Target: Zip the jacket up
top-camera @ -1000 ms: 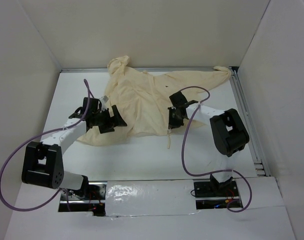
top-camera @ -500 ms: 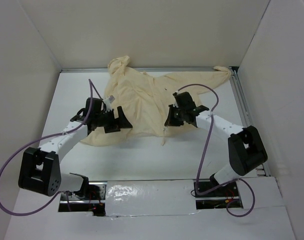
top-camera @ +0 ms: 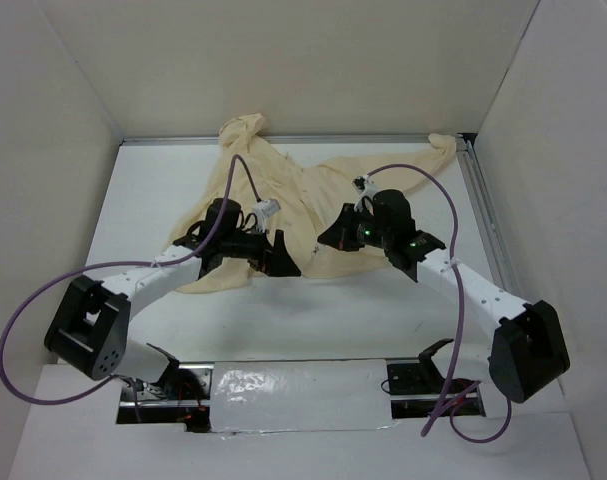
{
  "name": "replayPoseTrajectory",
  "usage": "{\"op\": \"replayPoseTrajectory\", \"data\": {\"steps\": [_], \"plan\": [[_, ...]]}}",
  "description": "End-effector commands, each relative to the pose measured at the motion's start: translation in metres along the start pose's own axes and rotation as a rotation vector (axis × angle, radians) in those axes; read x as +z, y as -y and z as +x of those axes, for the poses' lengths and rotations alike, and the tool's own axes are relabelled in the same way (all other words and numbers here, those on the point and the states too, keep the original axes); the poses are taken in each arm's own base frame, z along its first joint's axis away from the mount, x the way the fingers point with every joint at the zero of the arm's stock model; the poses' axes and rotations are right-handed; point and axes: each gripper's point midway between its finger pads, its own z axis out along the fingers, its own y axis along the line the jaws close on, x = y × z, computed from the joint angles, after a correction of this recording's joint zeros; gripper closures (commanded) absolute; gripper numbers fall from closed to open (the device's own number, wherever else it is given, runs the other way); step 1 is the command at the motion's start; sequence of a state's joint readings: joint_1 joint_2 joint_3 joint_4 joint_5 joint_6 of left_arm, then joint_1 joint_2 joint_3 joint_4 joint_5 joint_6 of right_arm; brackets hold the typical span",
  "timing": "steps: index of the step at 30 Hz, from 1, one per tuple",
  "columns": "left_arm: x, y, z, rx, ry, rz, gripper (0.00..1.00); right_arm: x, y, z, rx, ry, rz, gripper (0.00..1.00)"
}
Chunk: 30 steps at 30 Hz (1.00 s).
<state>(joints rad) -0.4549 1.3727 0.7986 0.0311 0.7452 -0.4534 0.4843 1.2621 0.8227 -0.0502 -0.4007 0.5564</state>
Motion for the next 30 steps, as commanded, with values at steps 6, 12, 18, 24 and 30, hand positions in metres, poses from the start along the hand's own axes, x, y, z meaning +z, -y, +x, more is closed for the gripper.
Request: {"op": "replayPoseTrajectory", "data": {"steps": [6,12,18,24,30], "plan": [[0.034,0.033,-0.039,0.334,0.074,0.187,0.01,-0.027,-0.044,-0.025,-0.089,0.100,-0.173,1.00],[0.053,0.040,-0.045,0.426,0.100,0.212,0.01,-0.035,-0.057,-0.027,-0.086,0.089,-0.241,1.00],[0.064,0.056,-0.045,0.478,0.093,0.278,0.04,-0.040,-0.061,-0.035,-0.064,0.123,-0.259,1.00],[0.063,0.057,-0.025,0.444,0.047,0.262,0.45,-0.045,-0.046,-0.056,0.005,0.275,-0.154,1.00],[0.058,0.055,-0.010,0.396,0.019,0.241,0.96,-0.059,-0.040,-0.080,0.050,0.425,-0.097,1.00]]}}
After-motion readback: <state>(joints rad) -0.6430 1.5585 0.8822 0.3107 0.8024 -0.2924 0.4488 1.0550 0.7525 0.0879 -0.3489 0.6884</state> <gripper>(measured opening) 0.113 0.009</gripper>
